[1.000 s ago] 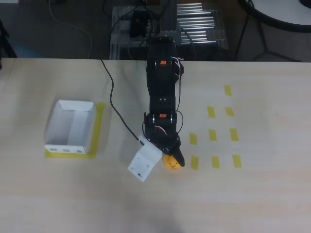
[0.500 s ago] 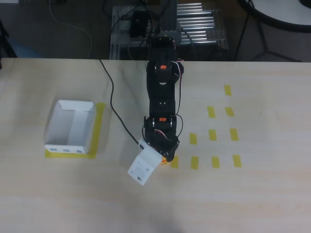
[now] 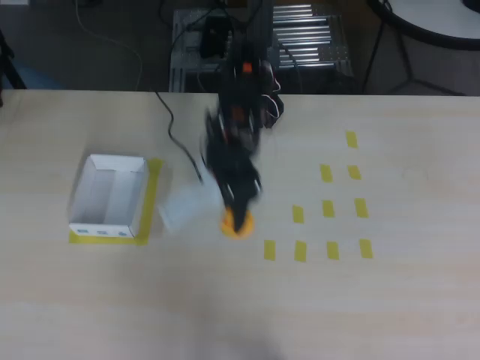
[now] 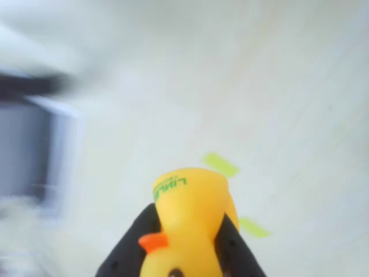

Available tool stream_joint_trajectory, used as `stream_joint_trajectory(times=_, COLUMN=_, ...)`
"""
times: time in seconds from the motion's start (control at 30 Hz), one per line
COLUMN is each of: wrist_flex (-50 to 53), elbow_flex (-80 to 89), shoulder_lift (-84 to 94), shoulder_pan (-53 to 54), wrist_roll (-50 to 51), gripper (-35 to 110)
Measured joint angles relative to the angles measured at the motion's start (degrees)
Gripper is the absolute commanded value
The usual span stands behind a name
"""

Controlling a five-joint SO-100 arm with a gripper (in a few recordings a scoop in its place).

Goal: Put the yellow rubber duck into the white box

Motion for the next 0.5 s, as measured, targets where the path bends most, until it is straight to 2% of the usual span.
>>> stream_joint_trajectory(times=0.13, wrist_flex=-8.44, elbow_flex=10.99, shoulder_lift=21.18, shoulder_pan=9.76, wrist_roll=7.38, gripper=0)
stream_joint_trajectory(times=0.3, wrist_flex=-28.04, elbow_flex=35.68, shoulder_lift=45.26, shoulder_pan=25.22, wrist_roll=14.77, gripper=0)
stream_joint_trajectory(times=0.4, wrist_flex=-35.95, elbow_flex=47.11, shoulder_lift=51.33, shoulder_pan=34.63, wrist_roll=16.88, gripper=0)
stream_joint_trajectory(times=0.5, wrist_flex=-38.85, elbow_flex=51.24, shoulder_lift=48.96, shoulder_pan=41.66, wrist_roll=16.44, gripper=0)
